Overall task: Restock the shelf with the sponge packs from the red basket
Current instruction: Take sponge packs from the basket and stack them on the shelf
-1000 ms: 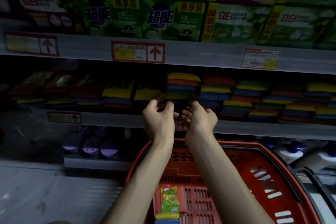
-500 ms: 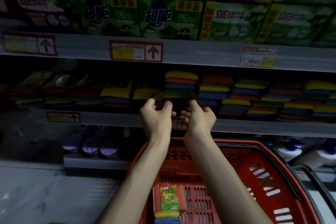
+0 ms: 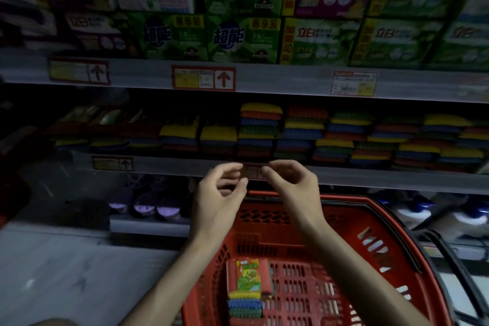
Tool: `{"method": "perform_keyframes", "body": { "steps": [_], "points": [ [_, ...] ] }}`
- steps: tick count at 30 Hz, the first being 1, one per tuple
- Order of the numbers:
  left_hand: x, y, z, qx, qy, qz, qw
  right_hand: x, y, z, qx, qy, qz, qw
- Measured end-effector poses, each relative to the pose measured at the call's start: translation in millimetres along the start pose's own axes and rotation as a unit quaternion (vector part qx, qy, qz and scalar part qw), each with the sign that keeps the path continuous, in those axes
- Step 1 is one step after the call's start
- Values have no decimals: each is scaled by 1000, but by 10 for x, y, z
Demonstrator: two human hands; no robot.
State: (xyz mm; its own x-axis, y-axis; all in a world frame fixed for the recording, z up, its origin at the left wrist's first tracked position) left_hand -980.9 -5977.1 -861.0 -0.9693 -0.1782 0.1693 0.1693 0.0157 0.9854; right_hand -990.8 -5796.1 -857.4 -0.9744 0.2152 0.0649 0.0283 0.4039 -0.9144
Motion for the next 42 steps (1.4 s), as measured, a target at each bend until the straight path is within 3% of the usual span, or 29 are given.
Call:
{"method": "perform_keyframes", "body": {
  "steps": [7, 11, 15, 19, 22, 24, 28, 33, 38, 40, 42],
  "points": [
    [-512, -12, -208, 153, -103, 71, 980, -282, 253, -16, -198, -144, -66, 967],
    [-709, -268, -317, 299, -144, 103, 938, -372, 590, 113, -296, -226, -62, 926],
    [-873, -640, -416, 418, -175, 122, 883, -523, 1079, 377, -363, -336, -42, 868],
    [-943, -885, -430, 497, -209, 149, 829, -734, 1557, 788, -461, -450, -67, 762],
    [-964, -925, -392, 512, -212, 170, 815, -890, 1876, 1118, -504, -507, -64, 696],
    [-967, -945, -379, 519, -215, 167, 810, -980, 2009, 1292, -506, -527, -63, 680],
    [-959, -1004, -363, 553, -241, 148, 784, -1108, 2173, 1467, -496, -539, -81, 676],
    [-907, -1024, -251, 589, -277, 133, 747, -1043, 2184, 1339, -495, -512, -77, 698],
    [-867, -1043, -34, 625, -320, 140, 698, -763, 1954, 718, -453, -467, -1, 759],
    [-823, -1021, 80, 624, -324, 139, 698, -631, 1787, 388, -418, -446, 33, 791],
    [-784, -1004, 246, 608, -339, 130, 706, -551, 1587, 58, -422, -430, 39, 797]
  ]
}}
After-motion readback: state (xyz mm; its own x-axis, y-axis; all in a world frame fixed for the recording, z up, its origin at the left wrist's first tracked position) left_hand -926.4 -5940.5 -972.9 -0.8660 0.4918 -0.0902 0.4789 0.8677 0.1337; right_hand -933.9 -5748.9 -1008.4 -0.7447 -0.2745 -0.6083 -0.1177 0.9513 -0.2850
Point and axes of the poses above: each hand's wrist, its own x-axis towards the middle knuckle, its own z-axis out of the palm, y = z × x, the point moved 6 cm from there along x, towards the middle knuckle, and after that the axes turned 13 degrees about -x, right-handed, at the moved point
